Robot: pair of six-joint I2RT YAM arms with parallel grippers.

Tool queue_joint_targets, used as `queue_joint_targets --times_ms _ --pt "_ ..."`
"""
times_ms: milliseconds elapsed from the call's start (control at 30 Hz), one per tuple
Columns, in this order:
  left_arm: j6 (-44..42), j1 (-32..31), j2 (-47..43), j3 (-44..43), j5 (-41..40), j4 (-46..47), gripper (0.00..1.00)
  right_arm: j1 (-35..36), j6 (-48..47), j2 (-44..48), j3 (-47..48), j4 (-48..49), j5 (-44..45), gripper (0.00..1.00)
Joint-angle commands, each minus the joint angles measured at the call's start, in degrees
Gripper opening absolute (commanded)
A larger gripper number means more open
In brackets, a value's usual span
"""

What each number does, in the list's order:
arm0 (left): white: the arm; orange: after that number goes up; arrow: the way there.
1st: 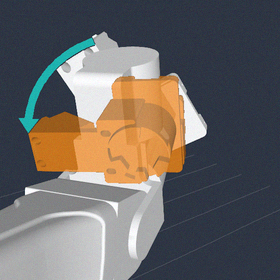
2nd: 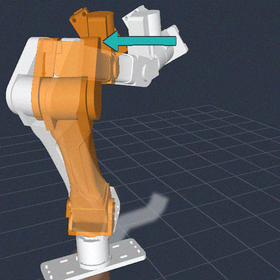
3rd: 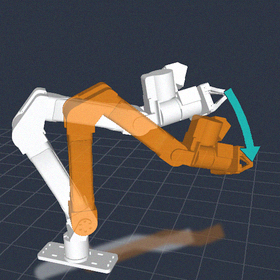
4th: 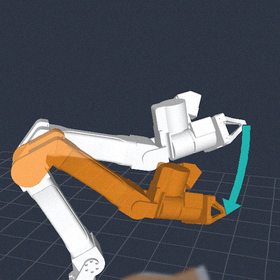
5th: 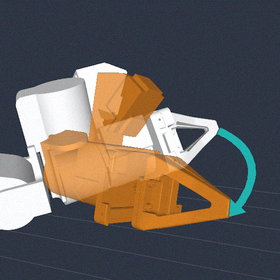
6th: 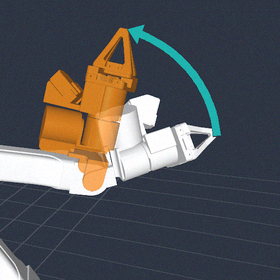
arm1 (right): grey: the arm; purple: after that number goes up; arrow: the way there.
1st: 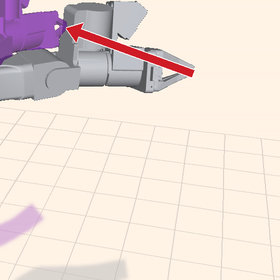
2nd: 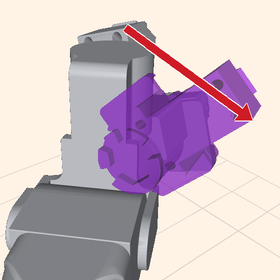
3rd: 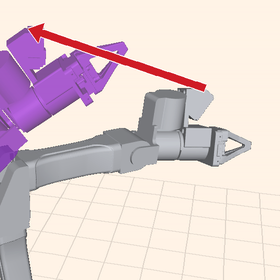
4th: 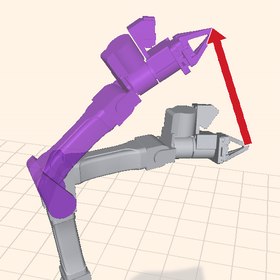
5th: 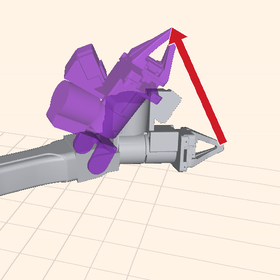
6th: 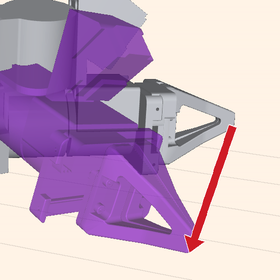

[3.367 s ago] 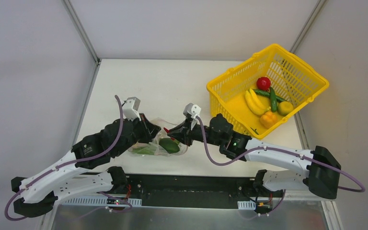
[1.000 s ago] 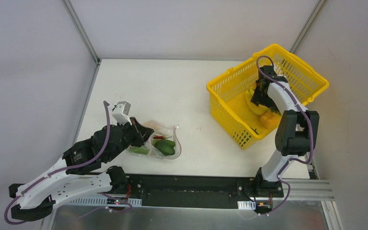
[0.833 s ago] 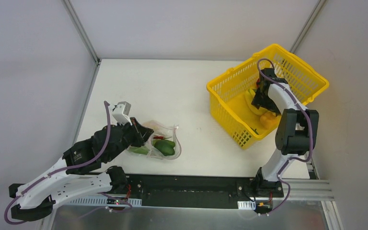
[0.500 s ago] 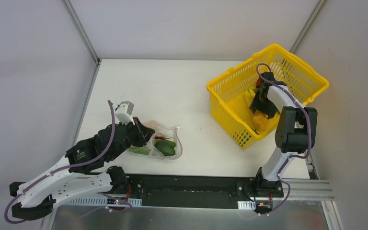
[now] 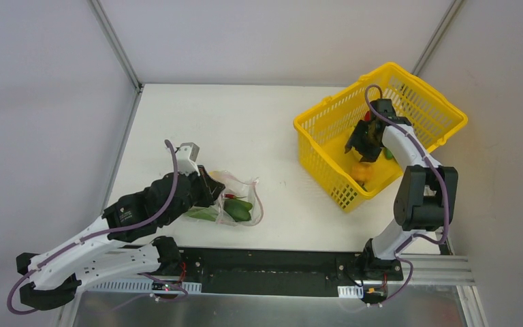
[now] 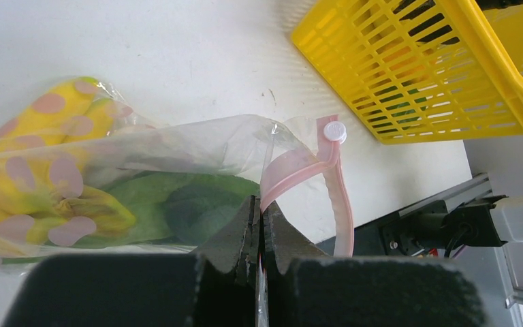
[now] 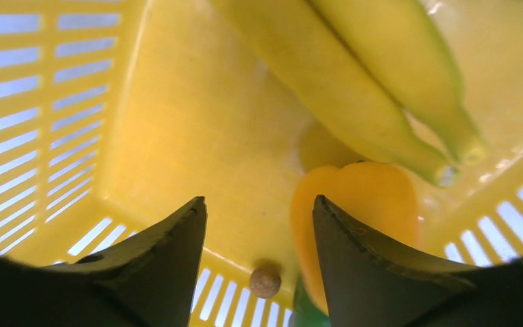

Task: Place the food in the zip-top bag and seal the zipper
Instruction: Pick up the fake vegetable from the bin.

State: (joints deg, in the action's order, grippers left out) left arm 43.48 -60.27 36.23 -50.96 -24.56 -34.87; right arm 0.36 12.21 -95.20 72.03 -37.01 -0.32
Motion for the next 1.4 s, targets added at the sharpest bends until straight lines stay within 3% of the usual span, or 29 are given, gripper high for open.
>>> queue_joint_targets --times_ms 0,67,200,500,600,700,1033,1367 --pt "-0.01 0.67 0.92 -1.73 0.10 1.47 0.02 2.47 -0.22 1.11 0.33 -0.34 -4.56 0.65" --pt "0.32 0.68 0.93 -1.71 0.16 1.44 0.02 3.35 -0.65 1.08 1.57 -2.42 -2.30 0.71" --pt "0.27 0.68 0.68 -2.05 -0.09 0.79 0.02 5.93 -0.01 2.95 4.10 -4.78 14.73 0.87" --pt "-0.61 0.68 1.55 -3.47 -0.12 -0.41 0.02 5.81 0.77 6.82 2.08 -3.96 31.62 1.00" --pt "-0.92 0.63 2.15 -3.77 0.48 -1.00 0.02 4.66 0.94 4.50 1.09 -5.65 30.39 1.00" --pt "-1.20 0.66 2.60 -4.11 0.61 -1.31 0.02 4.24 1.97 3.29 0.52 -5.75 23.32 1.00" --pt "-1.78 0.68 2.49 -4.54 0.32 -1.15 0.02 4.39 2.68 4.90 -0.20 -8.54 13.07 0.99" --pt "-2.18 0.73 4.58 -5.15 1.73 -0.90 0.02 4.64 2.89 4.92 -4.71 -6.58 15.71 0.97"
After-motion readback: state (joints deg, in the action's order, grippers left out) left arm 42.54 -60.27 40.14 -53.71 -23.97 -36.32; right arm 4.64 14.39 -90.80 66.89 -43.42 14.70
